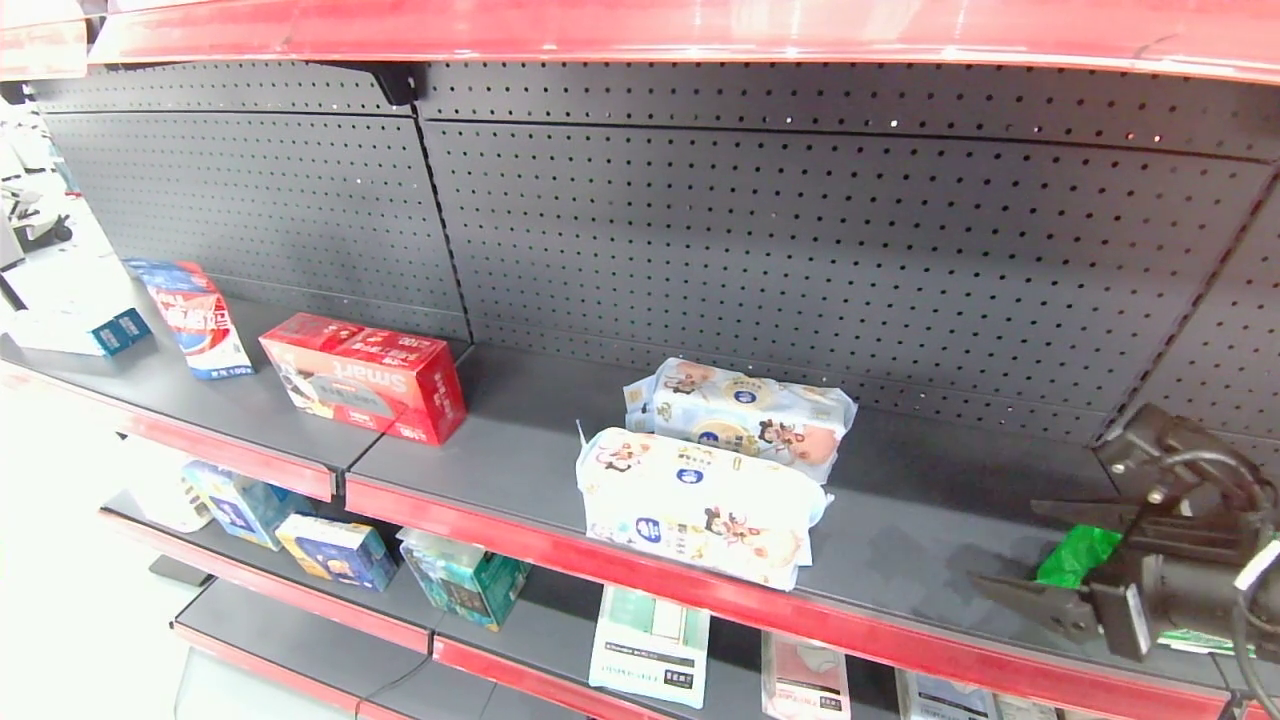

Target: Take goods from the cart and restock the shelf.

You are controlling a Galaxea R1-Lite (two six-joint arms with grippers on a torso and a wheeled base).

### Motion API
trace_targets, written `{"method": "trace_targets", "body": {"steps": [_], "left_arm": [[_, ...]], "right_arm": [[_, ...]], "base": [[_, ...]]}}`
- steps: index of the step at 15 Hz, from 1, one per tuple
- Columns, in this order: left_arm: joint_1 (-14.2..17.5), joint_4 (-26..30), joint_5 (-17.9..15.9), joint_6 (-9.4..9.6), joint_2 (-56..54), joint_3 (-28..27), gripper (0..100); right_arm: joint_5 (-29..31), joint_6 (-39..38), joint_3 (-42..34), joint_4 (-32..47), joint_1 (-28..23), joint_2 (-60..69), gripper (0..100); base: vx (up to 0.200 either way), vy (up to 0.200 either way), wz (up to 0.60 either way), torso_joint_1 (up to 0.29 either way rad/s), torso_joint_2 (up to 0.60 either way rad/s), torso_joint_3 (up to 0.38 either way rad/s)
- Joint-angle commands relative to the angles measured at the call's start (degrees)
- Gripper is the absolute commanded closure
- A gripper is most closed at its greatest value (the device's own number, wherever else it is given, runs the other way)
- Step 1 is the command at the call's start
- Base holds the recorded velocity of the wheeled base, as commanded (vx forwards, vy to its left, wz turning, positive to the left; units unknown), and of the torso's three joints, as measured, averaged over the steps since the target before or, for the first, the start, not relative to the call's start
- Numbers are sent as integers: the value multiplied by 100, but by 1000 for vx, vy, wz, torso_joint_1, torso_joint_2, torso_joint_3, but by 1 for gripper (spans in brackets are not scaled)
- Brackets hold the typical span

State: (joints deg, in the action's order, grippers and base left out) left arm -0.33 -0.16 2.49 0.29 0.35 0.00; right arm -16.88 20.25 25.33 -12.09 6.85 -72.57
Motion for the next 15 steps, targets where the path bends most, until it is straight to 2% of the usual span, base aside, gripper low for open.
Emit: {"method": "trace_targets", "body": {"steps": [1, 3, 9, 12, 15], "left_arm": [[-2, -2, -3, 6, 9, 0, 0], [-2, -2, -3, -3, 9, 0, 0], [-2, -2, -3, -3, 9, 0, 0], [-2, -2, 6, -3, 9, 0, 0], [-2, -2, 6, -3, 9, 0, 0]], "right_arm": [[379, -320, -556, 5, -263, 1254, 0], [405, -364, -986, -4, -553, 2001, 0], [467, -1076, -2041, 111, -641, 4840, 0], [818, -1585, -2129, 638, -720, 5737, 0], [1196, -1708, -2357, 1350, -791, 6862, 0]], "base": [[0, 0, 0, 0, 0, 0], [0, 0, 0, 0, 0, 0], [0, 0, 0, 0, 0, 0], [0, 0, 0, 0, 0, 0], [0, 0, 0, 0, 0, 0]]}}
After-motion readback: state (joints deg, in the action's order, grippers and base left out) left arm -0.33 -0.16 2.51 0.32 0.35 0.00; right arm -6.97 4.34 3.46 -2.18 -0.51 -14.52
